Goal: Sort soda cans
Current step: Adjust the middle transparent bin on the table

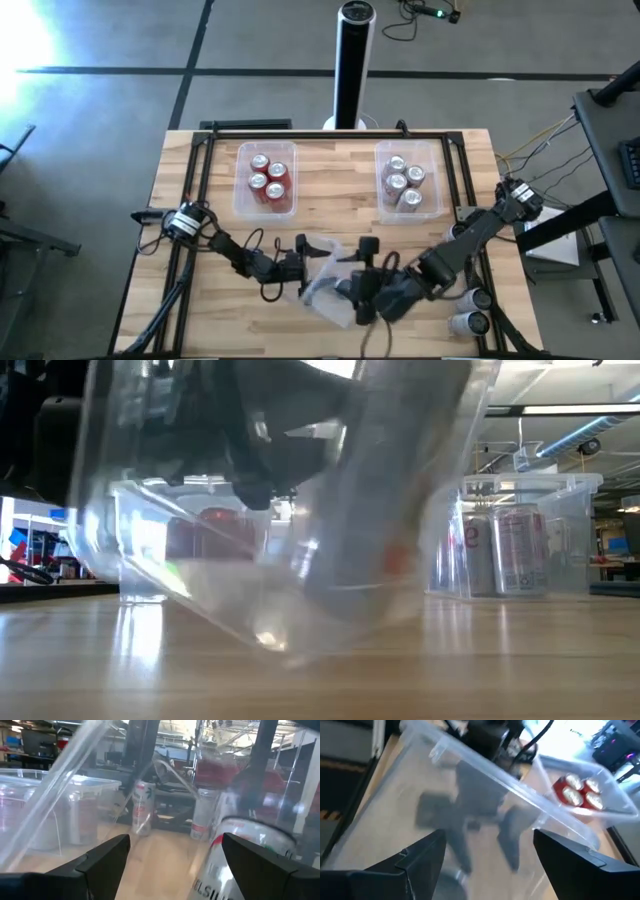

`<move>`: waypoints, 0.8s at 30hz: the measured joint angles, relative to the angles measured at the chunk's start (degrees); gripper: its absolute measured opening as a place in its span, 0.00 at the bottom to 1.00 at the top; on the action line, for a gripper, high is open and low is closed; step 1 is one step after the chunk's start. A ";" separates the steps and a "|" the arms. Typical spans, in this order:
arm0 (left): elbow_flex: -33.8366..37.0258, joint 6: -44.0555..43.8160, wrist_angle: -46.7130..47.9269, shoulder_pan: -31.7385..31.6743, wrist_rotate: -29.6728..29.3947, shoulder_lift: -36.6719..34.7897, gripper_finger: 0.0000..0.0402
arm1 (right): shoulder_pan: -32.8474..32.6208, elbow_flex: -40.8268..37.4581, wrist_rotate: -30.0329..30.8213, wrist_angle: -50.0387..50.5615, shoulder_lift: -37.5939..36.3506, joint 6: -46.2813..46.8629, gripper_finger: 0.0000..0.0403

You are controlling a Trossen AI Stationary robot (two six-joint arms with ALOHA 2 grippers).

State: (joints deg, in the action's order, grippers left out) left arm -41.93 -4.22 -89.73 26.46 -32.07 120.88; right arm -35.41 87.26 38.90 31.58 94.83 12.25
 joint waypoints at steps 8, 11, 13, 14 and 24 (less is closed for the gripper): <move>-2.63 3.29 4.92 -0.13 -1.06 0.00 0.77 | 9.47 -0.11 -8.28 -7.89 0.32 -5.51 0.76; -1.89 4.39 5.08 -0.13 -1.51 -0.39 0.77 | 12.88 -0.11 -15.35 -7.89 0.23 -5.85 0.74; -0.59 4.38 5.55 -0.11 -1.59 -1.05 0.77 | 14.87 -0.05 -19.37 -7.96 0.47 -5.90 0.73; 0.15 4.42 5.76 -0.11 -2.34 -1.39 0.77 | 15.55 0.00 -20.32 -7.84 0.51 -5.92 0.73; 12.65 6.04 4.42 -0.49 -9.78 -8.44 0.77 | 17.89 -1.36 -25.13 -7.73 0.78 -9.78 0.74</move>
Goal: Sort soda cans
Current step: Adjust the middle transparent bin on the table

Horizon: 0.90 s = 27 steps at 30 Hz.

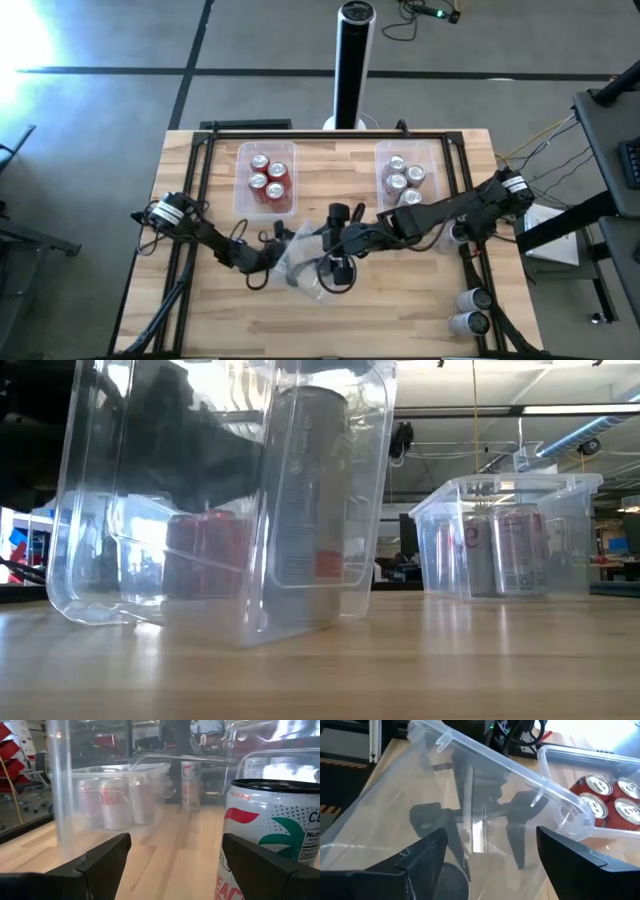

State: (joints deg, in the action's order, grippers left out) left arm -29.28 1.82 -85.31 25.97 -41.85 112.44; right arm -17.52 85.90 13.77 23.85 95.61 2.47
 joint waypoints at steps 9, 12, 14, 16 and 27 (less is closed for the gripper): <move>6.94 0.70 -2.22 0.27 -1.73 -5.58 0.77 | 0.76 -3.62 -1.56 -4.13 1.89 -1.23 0.75; 9.55 0.42 -2.29 0.40 -1.20 -7.18 0.77 | 1.04 -3.74 -2.13 -3.89 2.43 -1.82 0.75; 11.75 -0.63 -2.23 0.40 0.69 -8.56 0.77 | 1.21 -3.80 -2.46 -4.14 2.47 -2.13 0.76; 14.22 -2.62 -2.30 0.42 2.51 -9.92 0.77 | 1.29 -3.80 -2.78 -4.83 2.38 -2.88 0.77; 18.47 -11.19 -1.08 1.10 4.26 -11.38 0.77 | 1.43 -3.58 -6.26 -5.04 2.08 -4.58 0.79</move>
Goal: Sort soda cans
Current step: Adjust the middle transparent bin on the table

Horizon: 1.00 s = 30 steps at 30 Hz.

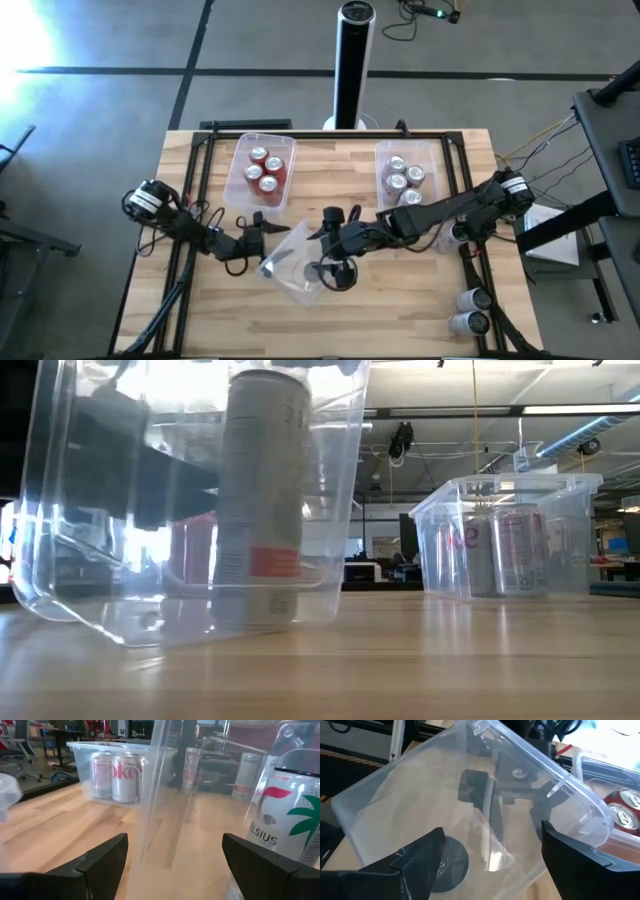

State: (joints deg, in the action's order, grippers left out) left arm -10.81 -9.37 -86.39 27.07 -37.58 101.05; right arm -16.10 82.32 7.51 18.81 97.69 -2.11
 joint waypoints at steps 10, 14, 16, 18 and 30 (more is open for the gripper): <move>4.93 3.06 -0.43 0.16 -0.64 -7.66 0.77 | 0.24 0.00 -3.67 -0.01 0.04 -0.49 0.79; 4.45 -0.88 0.06 0.79 -0.12 -8.52 0.77 | 0.35 -0.12 -3.95 0.77 -0.02 -0.74 0.79; 2.58 -1.49 1.95 1.55 0.23 -7.67 0.77 | 0.33 -0.13 -4.09 0.01 0.00 -1.12 0.80; 0.09 -2.17 5.08 2.19 0.33 -6.45 0.77 | 0.28 -0.13 -4.14 -0.96 0.04 -1.60 0.80; -14.19 -2.95 11.18 3.43 -3.66 3.89 0.77 | -7.28 -0.54 5.27 0.16 -7.27 -0.28 0.77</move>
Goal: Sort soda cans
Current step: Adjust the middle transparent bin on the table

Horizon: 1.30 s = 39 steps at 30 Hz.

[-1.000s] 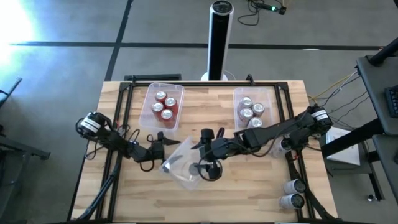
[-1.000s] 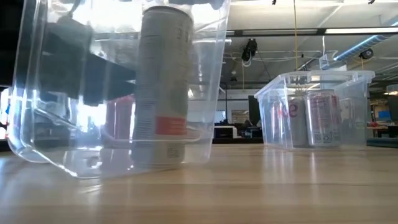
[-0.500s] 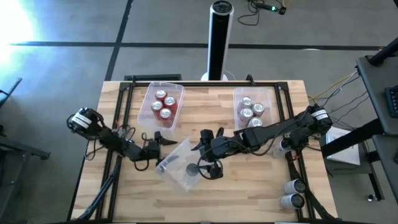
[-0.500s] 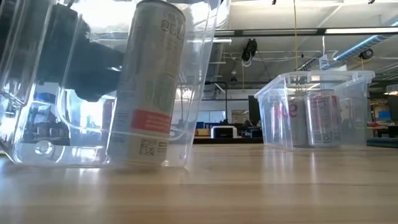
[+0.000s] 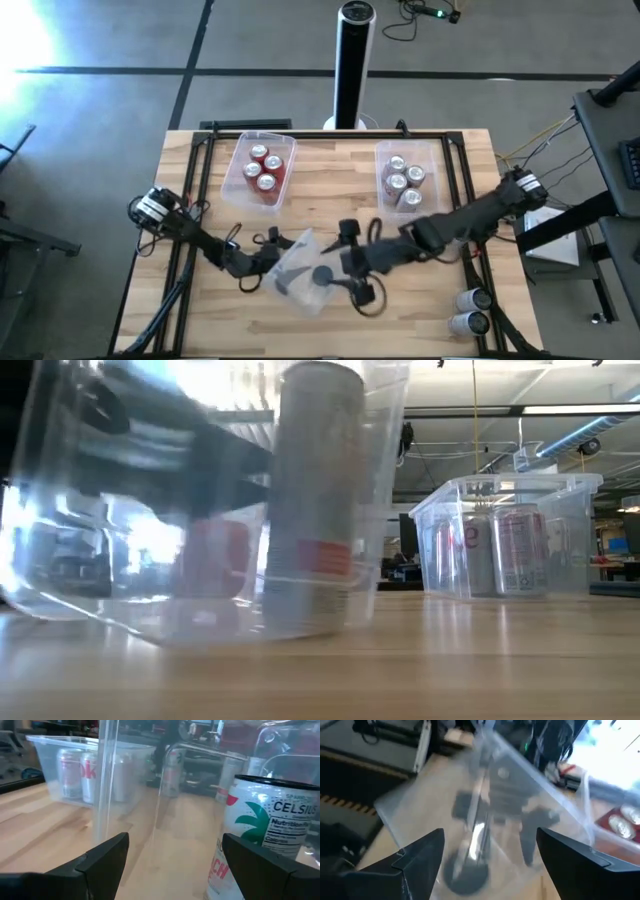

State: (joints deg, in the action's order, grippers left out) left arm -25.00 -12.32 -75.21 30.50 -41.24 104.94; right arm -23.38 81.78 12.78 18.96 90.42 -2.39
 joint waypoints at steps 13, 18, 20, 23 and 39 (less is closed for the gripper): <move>-16.71 -0.86 0.03 -0.09 -18.33 14.35 0.77 | -17.63 0.26 30.16 -11.17 9.87 6.01 0.83; -22.84 5.18 0.05 0.32 -22.79 16.46 0.77 | -19.55 0.26 42.89 -2.20 11.57 12.67 0.84; -24.18 9.54 0.02 1.06 -22.56 16.41 0.77 | -19.65 0.28 42.37 4.11 11.47 18.06 0.84; -24.47 17.18 0.11 3.00 -21.36 15.21 0.77 | -19.80 0.67 40.33 9.56 10.88 24.13 0.84; -14.24 16.22 5.21 9.05 -27.00 5.46 0.77 | -20.85 0.39 33.72 13.20 8.24 21.98 0.83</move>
State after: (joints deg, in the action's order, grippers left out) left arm -39.24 3.90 -70.00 39.55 -68.24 110.41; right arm -44.23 82.17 46.50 32.16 98.65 19.60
